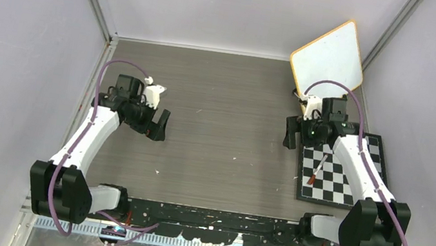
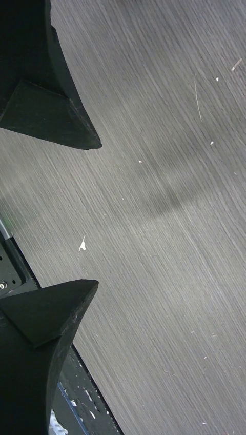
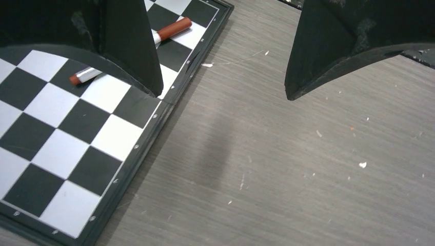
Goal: Write a sentence on the whiteboard
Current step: Move the whiteboard stand to the center of the board.
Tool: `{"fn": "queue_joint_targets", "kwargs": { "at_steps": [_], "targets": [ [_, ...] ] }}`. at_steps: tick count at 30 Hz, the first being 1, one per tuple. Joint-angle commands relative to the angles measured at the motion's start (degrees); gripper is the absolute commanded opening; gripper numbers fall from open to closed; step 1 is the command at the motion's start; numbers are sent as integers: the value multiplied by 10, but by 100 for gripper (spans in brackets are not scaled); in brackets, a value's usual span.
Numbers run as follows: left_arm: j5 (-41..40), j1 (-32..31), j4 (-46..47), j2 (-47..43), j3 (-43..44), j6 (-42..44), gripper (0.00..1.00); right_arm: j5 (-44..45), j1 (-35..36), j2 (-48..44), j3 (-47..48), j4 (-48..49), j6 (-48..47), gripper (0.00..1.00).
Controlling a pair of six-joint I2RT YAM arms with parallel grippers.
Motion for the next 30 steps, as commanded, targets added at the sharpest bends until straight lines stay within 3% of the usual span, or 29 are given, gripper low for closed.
{"fn": "queue_joint_targets", "kwargs": {
  "at_steps": [1,6,11,16,24,30],
  "targets": [
    [-16,1,30,-23,-6,-15,100,-9,-44,47,65,10,0,93],
    [-31,1,39,-34,-11,-26,100,-58,-133,115,144,-12,-6,98],
    [-20,1,37,-41,-13,-17,100,-50,-166,199,242,-69,-74,98],
    [-13,1,33,-46,-14,-14,100,-25,-170,243,276,-43,-131,91],
    [-9,1,34,-45,-13,-12,100,-34,-170,311,313,-6,-190,67],
    [-10,1,37,-55,-18,-10,100,3,-170,367,332,37,-204,61]
  ]
}}
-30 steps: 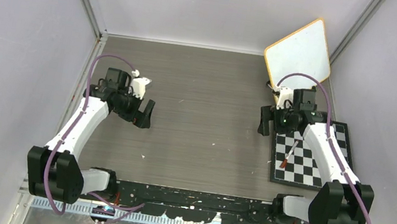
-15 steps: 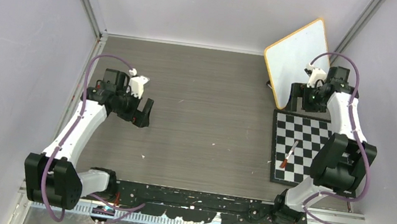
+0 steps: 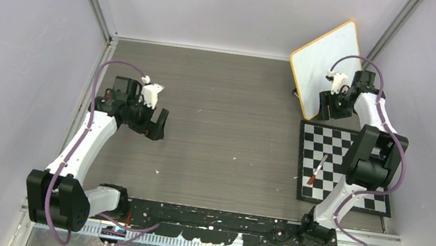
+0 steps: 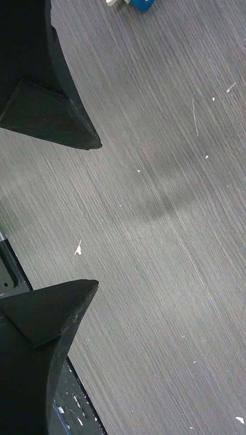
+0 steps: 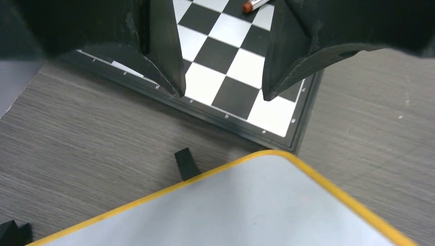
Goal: Write a sentence on the whiteboard
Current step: Move the whiteboard stand to the center of the board.
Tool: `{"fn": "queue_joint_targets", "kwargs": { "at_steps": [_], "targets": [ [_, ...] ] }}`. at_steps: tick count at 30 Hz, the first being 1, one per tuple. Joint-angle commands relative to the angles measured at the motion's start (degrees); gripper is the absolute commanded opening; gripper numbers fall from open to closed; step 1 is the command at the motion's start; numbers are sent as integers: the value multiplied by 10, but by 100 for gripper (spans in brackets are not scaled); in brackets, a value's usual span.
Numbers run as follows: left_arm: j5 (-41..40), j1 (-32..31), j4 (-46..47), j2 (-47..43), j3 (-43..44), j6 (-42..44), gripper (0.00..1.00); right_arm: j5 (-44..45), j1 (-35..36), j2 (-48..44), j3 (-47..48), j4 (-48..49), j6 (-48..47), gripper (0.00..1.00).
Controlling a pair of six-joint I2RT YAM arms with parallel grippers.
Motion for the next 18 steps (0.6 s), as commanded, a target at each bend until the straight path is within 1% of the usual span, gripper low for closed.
{"fn": "queue_joint_targets", "kwargs": {
  "at_steps": [1,9,16,18],
  "targets": [
    [8,1,18,-23,-5,5,100,23,0,23,26,53,-33,60],
    [12,1,21,-29,-8,7,100,15,-1,70,23,131,-63,59],
    [12,1,22,-34,-10,11,100,-1,-1,107,41,143,-79,55],
    [12,1,22,-34,-10,12,100,-8,-1,112,43,145,-83,52]
  ]
}}
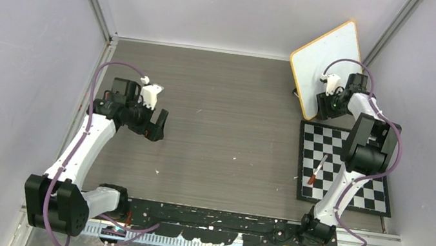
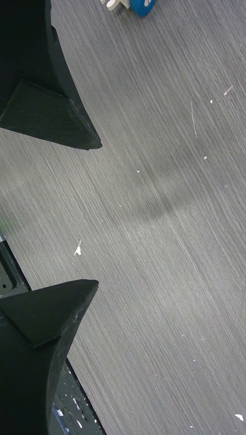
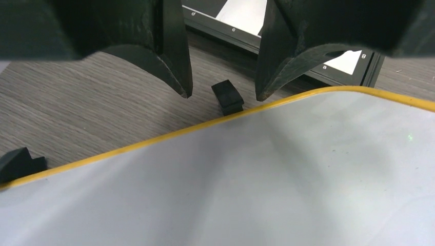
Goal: Write a sentence on the whiteboard
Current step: Move the whiteboard stand to the center of the board.
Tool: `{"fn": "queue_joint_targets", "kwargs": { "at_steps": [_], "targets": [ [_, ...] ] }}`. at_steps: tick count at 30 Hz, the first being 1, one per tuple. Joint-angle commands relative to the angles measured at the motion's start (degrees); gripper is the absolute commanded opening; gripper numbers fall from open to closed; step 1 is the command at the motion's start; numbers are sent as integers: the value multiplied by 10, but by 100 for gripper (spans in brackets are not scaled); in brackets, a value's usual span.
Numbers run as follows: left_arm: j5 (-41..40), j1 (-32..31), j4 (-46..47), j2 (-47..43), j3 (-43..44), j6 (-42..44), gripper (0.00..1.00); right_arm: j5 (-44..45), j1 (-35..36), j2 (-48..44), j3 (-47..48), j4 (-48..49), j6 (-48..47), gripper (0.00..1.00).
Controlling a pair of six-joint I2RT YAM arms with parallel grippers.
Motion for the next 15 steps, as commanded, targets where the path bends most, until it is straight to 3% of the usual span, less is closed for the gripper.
{"fn": "queue_joint_targets", "kwargs": {
  "at_steps": [1,9,13,15],
  "targets": [
    [12,1,18,-14,-1,10,100,-23,0,6,28,29,-21,51],
    [18,1,15,-8,1,14,100,-89,0,6,32,14,-39,35],
    [21,1,15,-6,3,13,100,-107,1,21,64,-29,-42,20],
    [19,1,14,-8,2,12,100,-105,5,25,70,-33,-41,6]
  ]
}}
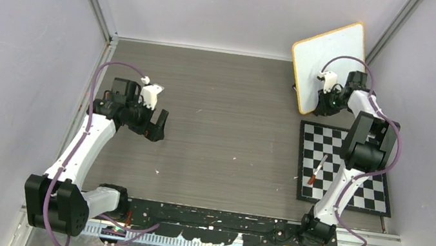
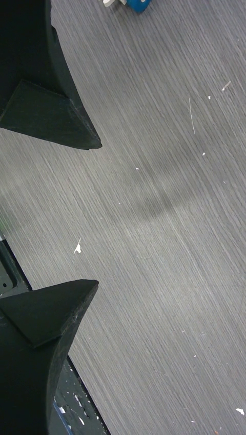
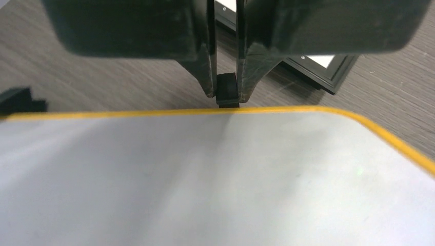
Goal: Write a sentence on the whiteboard
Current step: Move the whiteboard stand to the center of the board.
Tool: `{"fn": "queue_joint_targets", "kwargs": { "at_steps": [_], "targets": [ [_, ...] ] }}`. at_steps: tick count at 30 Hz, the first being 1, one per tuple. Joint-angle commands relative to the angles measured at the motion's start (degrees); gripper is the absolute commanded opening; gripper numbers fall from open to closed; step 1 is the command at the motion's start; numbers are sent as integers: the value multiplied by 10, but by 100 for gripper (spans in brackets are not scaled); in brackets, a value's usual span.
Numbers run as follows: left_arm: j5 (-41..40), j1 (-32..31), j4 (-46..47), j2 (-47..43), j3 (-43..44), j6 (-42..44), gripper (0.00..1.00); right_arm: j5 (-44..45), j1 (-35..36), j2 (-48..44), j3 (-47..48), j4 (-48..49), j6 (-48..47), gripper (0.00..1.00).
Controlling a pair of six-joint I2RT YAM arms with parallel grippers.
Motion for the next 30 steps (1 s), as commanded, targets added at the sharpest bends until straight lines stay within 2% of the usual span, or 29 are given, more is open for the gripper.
{"fn": "queue_joint_targets", "kwargs": {
  "at_steps": [1,2,11,23,27,30],
  "targets": [
    [11,1,15,-10,1,8,100,-29,9,2,40,-11,-1,3],
    [11,1,16,-12,1,8,100,-27,12,2,41,-11,-1,1],
    [-5,1,22,-6,1,4,100,3,66,-27,-9,26,12,0],
    [-102,9,45,4,8,-34,100,32,168,-60,-57,64,48,0],
    [-119,39,43,19,17,-35,100,38,207,-63,-57,66,76,0],
    [-70,105,38,21,27,-39,100,56,236,-73,-67,70,94,0]
  ]
}}
